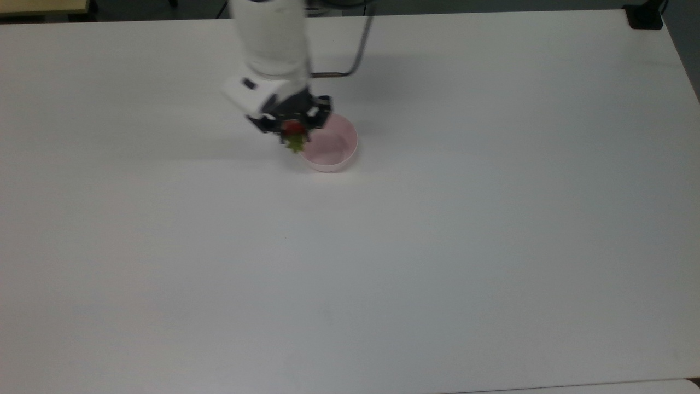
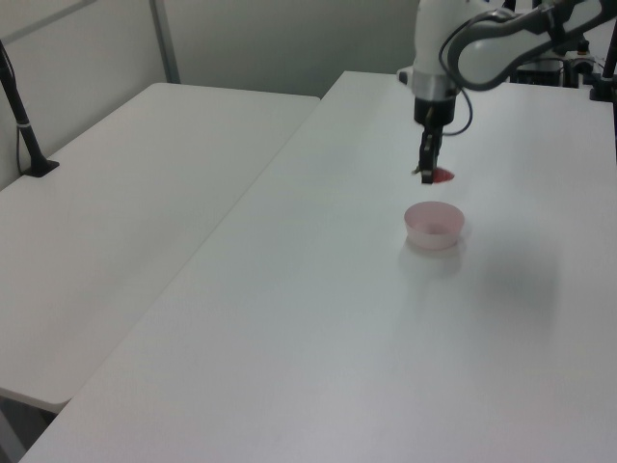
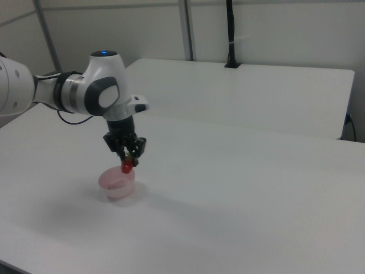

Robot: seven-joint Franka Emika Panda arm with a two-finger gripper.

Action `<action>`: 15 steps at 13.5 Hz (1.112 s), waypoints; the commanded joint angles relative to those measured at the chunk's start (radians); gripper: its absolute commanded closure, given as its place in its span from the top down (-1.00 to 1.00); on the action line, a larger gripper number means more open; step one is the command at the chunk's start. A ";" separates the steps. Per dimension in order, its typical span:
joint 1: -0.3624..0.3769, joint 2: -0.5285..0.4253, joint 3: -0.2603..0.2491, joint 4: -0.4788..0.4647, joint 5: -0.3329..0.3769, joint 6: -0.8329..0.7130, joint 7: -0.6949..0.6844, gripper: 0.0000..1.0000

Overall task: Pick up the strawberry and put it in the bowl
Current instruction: 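Carry the strawberry over the pink bowl and lower it, then open the gripper to release the strawberry into the bowl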

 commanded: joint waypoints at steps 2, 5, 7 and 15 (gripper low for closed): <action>0.102 0.049 -0.011 0.023 -0.060 -0.007 0.194 -0.29; 0.099 0.062 -0.011 0.040 -0.068 -0.007 0.203 0.62; 0.098 0.054 -0.011 0.043 -0.068 -0.016 0.210 0.92; 0.061 -0.116 -0.015 0.121 -0.067 -0.212 0.213 1.00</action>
